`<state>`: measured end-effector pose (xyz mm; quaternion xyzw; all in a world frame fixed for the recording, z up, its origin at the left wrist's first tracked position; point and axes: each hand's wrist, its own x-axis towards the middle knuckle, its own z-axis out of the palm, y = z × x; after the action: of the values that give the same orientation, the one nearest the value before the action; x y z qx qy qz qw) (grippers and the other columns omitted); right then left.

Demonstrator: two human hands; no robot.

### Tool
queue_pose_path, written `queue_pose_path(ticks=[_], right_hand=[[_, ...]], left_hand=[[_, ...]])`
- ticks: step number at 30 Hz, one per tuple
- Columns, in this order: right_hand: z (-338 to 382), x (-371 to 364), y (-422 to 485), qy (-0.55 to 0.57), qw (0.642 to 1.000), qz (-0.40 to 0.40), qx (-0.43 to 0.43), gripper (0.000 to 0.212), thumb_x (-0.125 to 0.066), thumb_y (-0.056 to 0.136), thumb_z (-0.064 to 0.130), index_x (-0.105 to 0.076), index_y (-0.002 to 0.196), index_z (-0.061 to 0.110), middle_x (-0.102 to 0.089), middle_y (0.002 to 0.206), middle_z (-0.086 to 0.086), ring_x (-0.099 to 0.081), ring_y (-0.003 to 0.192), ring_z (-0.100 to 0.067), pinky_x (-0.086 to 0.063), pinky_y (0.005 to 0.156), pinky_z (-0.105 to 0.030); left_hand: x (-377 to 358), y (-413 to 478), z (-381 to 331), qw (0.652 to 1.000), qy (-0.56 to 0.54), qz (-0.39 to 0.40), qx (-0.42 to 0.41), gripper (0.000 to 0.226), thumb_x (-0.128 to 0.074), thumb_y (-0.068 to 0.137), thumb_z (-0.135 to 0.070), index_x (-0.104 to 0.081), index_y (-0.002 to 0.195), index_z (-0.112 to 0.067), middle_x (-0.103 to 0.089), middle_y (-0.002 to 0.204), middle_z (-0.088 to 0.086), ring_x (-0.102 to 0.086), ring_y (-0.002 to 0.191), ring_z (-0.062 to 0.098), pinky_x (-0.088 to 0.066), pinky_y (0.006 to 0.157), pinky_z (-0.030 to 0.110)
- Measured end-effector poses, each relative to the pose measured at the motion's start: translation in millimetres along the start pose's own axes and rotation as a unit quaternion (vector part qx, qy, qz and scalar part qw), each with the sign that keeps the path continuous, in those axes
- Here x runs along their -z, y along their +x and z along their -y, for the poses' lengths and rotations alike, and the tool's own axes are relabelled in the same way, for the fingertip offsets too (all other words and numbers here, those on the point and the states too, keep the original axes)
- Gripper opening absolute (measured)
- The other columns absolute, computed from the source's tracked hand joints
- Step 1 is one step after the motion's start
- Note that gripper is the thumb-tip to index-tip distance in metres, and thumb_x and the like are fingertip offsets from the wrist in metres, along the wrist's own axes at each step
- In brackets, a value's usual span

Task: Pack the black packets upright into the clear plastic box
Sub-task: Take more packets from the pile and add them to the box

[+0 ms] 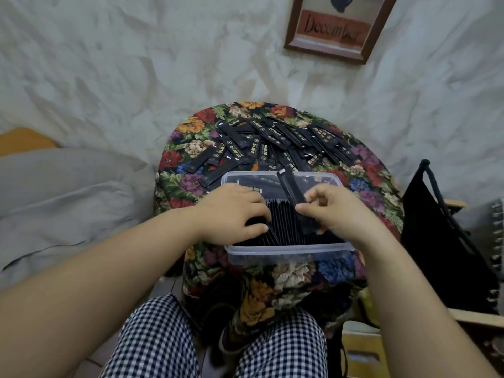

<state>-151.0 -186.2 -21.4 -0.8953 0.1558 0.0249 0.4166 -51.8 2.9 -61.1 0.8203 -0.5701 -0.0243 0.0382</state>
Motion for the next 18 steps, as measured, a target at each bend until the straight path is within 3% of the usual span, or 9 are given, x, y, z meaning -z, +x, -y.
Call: queue_pose_path(ticks=[5, 9, 14, 18], right_hand=[[-4.8, -25.6, -1.4, -0.125, 0.992, -0.010, 0.002, 0.016, -0.069, 0.085, 0.030, -0.058, 0.079, 0.020, -0.054, 0.067, 0.007, -0.049, 0.061, -0.009, -0.039, 0.057, -0.025], [0.5, -37.3, 0.2, -0.190, 0.982, 0.008, 0.008, 0.020, -0.068, 0.085, 0.035, -0.057, 0.075, 0.021, -0.053, 0.068, 0.006, -0.050, 0.067, -0.013, -0.041, 0.064, -0.030], [-0.1, -36.3, -2.2, -0.185, 0.982, 0.030, -0.002, 0.030, -0.067, 0.086, 0.033, -0.055, 0.068, 0.012, -0.049, 0.065, -0.003, -0.043, 0.060, -0.015, -0.033, 0.058, -0.030], [2.3, -34.1, -4.4, -0.167, 0.984, 0.062, -0.001, 0.025, -0.056, 0.094, 0.033, -0.063, 0.075, 0.019, -0.056, 0.066, 0.000, -0.051, 0.062, -0.016, -0.039, 0.057, -0.029]], left_hand=[[1.5, 1.1, -1.2, 1.000, 0.008, 0.017, 0.014, 0.060, -0.019, 0.084, -0.057, -0.054, 0.126, -0.031, -0.051, 0.129, -0.010, -0.045, 0.119, 0.012, -0.029, 0.100, 0.029], [3.5, -0.3, -2.9, 0.999, 0.016, 0.022, 0.020, 0.057, -0.021, 0.087, -0.056, -0.052, 0.128, -0.031, -0.048, 0.131, -0.008, -0.044, 0.119, 0.013, -0.026, 0.099, 0.028], [3.6, -1.6, -3.8, 0.999, 0.006, 0.019, 0.031, 0.052, -0.028, 0.089, -0.055, -0.049, 0.130, -0.029, -0.041, 0.137, -0.007, -0.042, 0.120, 0.014, -0.025, 0.098, 0.028], [3.5, -1.7, -3.9, 0.999, 0.003, 0.016, 0.034, 0.049, -0.031, 0.092, -0.054, -0.048, 0.131, -0.029, -0.035, 0.141, -0.008, -0.042, 0.118, 0.016, -0.025, 0.098, 0.028]])
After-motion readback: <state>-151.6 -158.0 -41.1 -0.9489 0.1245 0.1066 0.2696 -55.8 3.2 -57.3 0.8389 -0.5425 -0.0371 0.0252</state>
